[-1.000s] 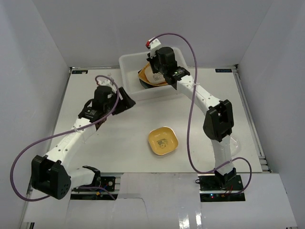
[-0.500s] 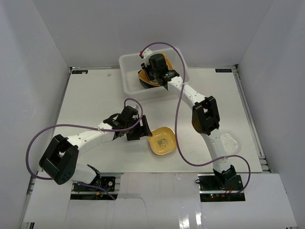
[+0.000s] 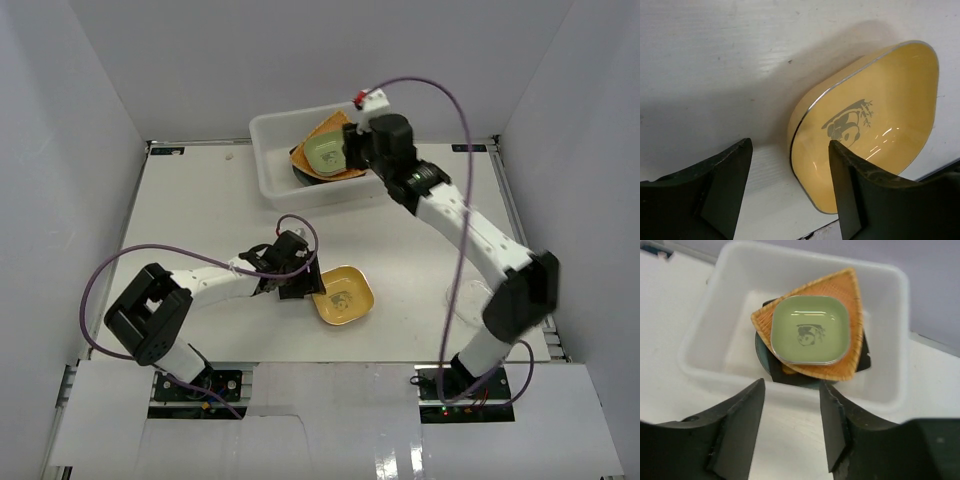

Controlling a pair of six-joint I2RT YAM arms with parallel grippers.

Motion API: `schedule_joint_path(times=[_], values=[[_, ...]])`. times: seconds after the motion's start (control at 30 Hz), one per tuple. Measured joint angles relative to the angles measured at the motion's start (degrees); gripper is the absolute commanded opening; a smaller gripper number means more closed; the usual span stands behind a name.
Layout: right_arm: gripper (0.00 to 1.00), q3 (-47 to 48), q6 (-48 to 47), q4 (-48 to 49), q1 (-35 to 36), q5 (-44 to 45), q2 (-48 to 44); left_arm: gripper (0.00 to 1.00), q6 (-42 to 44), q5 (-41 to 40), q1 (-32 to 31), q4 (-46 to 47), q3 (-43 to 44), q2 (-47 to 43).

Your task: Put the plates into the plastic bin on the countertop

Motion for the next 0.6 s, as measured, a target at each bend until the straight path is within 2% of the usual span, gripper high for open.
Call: schedule_joint_path(times=[0.1,0.17,0.23,0.27,0.33,0.37,0.47,0.6], values=[[0.42,-21.8,6.6,3.1,-1.9,3.1,-21.8,0.57,0.0,-0.7,-0.7,2.3,-0.6,0.1],[0.44,-33.3,10.9,2.3,-4.5,4.0,-32.2,0.39,0.0,-1.3,-0.8,3.4,-1.5,0.1],[0.52,-43.8,14.9,0.4,-7.6,4.7,-40.0,0.2,0.3,-2.1,-1.0,4.2,-2.5,-0.2],[0.62,-48.6,16.8,-2.0,-9.0,5.3,-43.5,0.15,0.4,-2.5,-1.0,4.7,-3.1,-0.5],[0.72,-55.9,19.6,-7.8,-10.8,6.0,-47.3,0.04,0.5,-3.2,-1.0,5.4,-4.4,-1.5],[0.78,-58.3,20.5,-11.0,-11.5,6.0,-48.9,0.0,0.7,-3.4,-1.0,5.6,-5.0,-2.2],[0.79,-62.5,23.8,-18.3,-13.7,5.7,-52.8,0.0,1.2,-4.4,-1.0,6.1,-7.0,-5.1],[0.78,-63.3,27.1,-19.6,-16.0,5.6,-52.0,0.0,1.9,-4.9,-1.0,5.8,-9.1,-10.4]])
